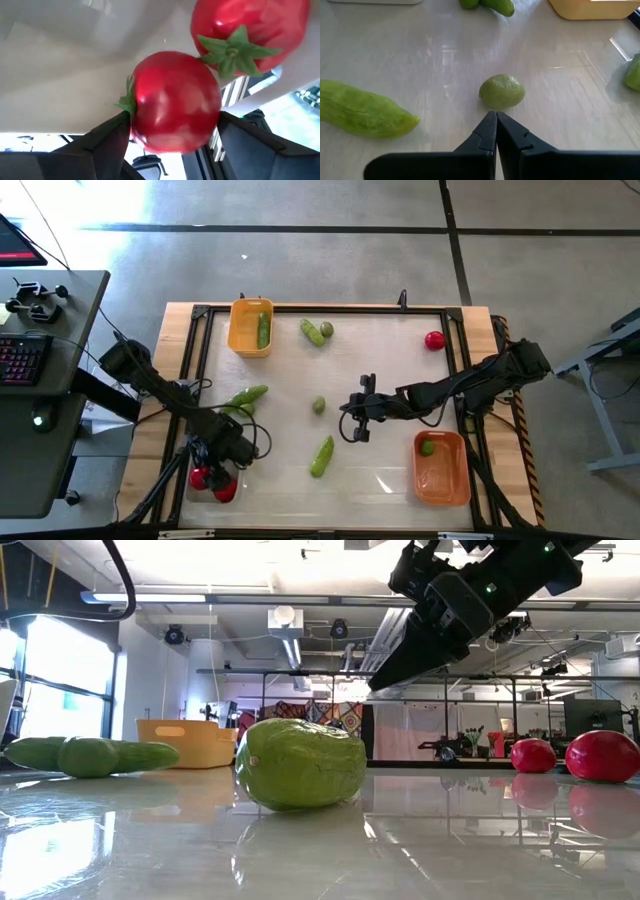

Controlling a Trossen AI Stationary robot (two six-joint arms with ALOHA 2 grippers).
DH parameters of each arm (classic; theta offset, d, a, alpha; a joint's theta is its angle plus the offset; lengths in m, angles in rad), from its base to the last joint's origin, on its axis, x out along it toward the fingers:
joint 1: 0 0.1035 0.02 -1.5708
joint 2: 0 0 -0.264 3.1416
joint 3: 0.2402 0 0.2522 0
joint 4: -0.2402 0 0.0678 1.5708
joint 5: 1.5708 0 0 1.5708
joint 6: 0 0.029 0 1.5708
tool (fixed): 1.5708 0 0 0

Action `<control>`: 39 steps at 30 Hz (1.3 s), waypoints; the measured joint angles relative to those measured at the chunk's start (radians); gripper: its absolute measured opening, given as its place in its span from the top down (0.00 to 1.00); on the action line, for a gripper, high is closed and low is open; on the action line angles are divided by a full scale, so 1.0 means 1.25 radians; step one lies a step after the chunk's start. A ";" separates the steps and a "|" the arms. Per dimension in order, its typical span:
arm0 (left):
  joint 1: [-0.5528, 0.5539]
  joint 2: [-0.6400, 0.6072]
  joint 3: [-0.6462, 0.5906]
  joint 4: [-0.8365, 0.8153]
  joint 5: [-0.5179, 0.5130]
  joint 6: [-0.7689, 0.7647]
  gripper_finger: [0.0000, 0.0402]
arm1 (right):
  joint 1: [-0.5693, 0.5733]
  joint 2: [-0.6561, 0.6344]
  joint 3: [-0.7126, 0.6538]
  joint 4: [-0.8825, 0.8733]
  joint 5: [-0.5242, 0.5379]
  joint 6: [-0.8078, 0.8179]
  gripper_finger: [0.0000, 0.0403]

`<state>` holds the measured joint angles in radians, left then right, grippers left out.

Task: Sort produce into baskets
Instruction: Put the red tomato into the gray bin

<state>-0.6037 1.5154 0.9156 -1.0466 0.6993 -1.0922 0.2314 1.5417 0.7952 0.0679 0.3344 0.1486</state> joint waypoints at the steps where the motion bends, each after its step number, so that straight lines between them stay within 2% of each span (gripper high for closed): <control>1: 0.000 0.000 0.003 0.000 0.005 0.011 0.29 | 0.000 0.000 0.000 0.000 0.000 0.000 1.00; 12: 0.001 0.000 0.022 -0.003 0.020 0.154 0.29 | 0.000 0.000 0.000 -0.004 0.001 0.000 1.00; 14: 0.001 0.000 0.022 -0.003 -0.001 0.189 0.30 | 0.000 0.000 0.000 -0.005 0.001 0.000 1.00; 18: 0.008 -0.001 0.022 -0.005 -0.100 0.268 0.33 | 0.000 0.000 0.000 -0.007 0.001 0.000 1.00; 23: 0.025 -0.001 0.022 -0.003 -0.206 0.372 0.44 | 0.000 0.000 0.000 -0.007 0.000 0.000 1.00; 28: 0.039 -0.001 0.022 -0.007 -0.222 0.438 0.58 | 0.000 0.000 0.000 -0.007 -0.001 0.000 1.00; 32: 0.040 -0.001 0.022 -0.008 -0.272 0.478 0.71 | 0.000 0.000 0.000 -0.007 -0.001 0.000 1.00; 39: 0.040 -0.001 0.022 -0.007 -0.284 0.492 0.88 | 0.000 0.000 0.000 -0.007 -0.001 0.006 1.00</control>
<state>-0.5537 1.5143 0.9436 -1.0557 0.3447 -0.4773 0.2314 1.5417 0.7952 0.0593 0.3332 0.1555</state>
